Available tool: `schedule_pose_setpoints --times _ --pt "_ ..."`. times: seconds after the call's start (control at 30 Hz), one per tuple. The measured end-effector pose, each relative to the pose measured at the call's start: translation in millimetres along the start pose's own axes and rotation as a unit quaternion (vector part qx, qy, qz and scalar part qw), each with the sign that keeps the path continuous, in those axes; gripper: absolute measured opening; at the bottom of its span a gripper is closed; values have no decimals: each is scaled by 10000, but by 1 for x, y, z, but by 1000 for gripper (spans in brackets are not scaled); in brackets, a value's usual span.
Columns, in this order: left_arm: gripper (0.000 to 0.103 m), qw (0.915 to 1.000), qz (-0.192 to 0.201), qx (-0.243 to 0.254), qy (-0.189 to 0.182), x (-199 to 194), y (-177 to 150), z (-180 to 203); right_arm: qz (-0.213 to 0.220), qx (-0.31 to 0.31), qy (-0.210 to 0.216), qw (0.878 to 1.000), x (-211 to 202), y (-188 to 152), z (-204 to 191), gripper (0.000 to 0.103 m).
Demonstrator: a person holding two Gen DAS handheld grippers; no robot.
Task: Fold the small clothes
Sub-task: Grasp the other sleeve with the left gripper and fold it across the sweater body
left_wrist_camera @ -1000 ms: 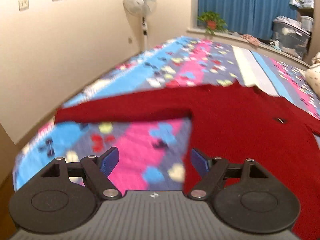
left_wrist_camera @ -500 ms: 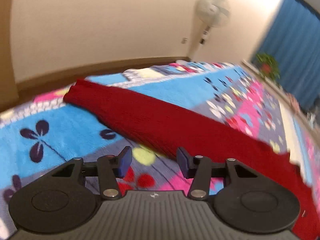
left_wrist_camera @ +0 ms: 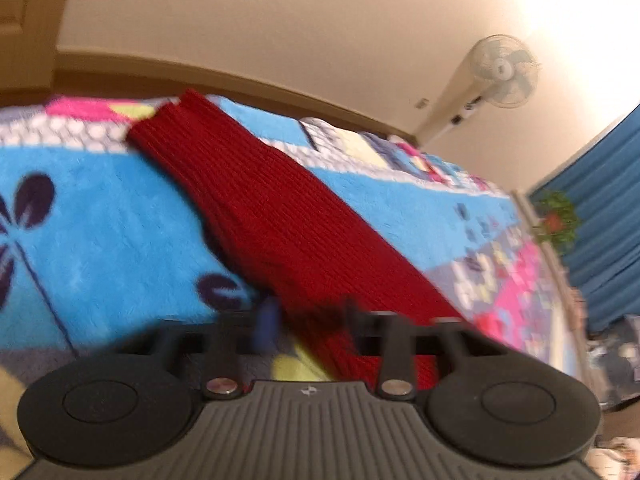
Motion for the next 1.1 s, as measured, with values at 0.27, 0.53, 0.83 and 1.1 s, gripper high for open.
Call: schedule_pose_setpoints --times 0.27,0.53,0.83,1.1 --pt "12 9611 1530 2247 -487 -77 -10 154 -54 67 51 10000 1 2 0 21" --pt "39 8327 266 4185 -3617 -163 -200 329 162 232 150 9995 1 1 6 22" --pt "42 9262 -51 3094 -2155 -111 -110 260 526 298 169 9980 -7 4 4 19" --pt "42 9536 -523 2644 -1342 -74 -71 214 996 2147 991 9665 3 76 -10 21"
Point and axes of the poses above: each gripper's, at about its wrist camera, not at the fingertips, and x roughly the way its jaws point, z to its right, y to its top, the point moved 10 cm from there along x, roughly the way its jaws point, and after that the axes turned 6 degrees about x, right-handed, at the moved point
